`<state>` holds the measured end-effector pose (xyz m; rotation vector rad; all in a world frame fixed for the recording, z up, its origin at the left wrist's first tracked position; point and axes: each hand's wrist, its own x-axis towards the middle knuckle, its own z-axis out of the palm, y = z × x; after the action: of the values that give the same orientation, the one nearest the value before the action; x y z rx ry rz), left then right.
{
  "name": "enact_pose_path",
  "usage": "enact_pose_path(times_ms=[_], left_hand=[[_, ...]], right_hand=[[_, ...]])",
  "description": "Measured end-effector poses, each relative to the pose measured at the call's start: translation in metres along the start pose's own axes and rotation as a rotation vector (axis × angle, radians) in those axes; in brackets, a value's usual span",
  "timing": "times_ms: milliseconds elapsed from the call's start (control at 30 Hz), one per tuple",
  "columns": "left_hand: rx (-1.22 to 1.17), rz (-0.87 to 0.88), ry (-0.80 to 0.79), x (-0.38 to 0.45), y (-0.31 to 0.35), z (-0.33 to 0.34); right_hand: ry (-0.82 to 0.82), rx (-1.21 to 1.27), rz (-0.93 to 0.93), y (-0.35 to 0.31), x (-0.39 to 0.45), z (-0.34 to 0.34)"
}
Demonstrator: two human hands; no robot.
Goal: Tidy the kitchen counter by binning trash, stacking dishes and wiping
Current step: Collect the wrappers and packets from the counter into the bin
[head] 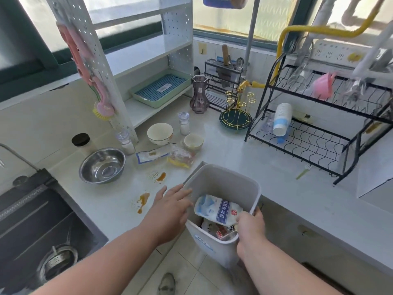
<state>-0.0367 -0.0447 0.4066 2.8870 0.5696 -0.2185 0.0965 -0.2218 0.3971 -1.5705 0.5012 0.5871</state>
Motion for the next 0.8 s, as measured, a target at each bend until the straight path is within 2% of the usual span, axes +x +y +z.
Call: enact_pose_path(times_ms=[67, 167, 300, 433, 533, 700, 800], left_hand=[[-0.020, -0.096, 0.067, 0.017, -0.013, -0.002], [0.085, -0.203, 0.091, 0.053, -0.037, -0.007], [0.230, -0.252, -0.101, 0.109, -0.068, -0.015], [0.426, -0.205, -0.233, 0.148, -0.091, -0.016], [0.459, -0.141, -0.278, 0.169, -0.102, -0.011], [0.439, -0.055, -0.283, 0.179, -0.114, 0.002], [0.374, -0.061, -0.223, 0.174, -0.114, -0.001]], right_hand=[[0.017, 0.029, 0.012, 0.000, 0.004, 0.001], [0.047, 0.060, 0.015, -0.001, 0.008, 0.004], [0.102, 0.058, -0.002, 0.000, 0.010, 0.015], [0.150, 0.072, -0.005, 0.002, 0.005, 0.032], [0.175, 0.081, -0.009, -0.002, 0.002, 0.043], [0.177, 0.102, 0.019, -0.003, 0.002, 0.052], [0.178, 0.105, 0.023, -0.005, 0.001, 0.055]])
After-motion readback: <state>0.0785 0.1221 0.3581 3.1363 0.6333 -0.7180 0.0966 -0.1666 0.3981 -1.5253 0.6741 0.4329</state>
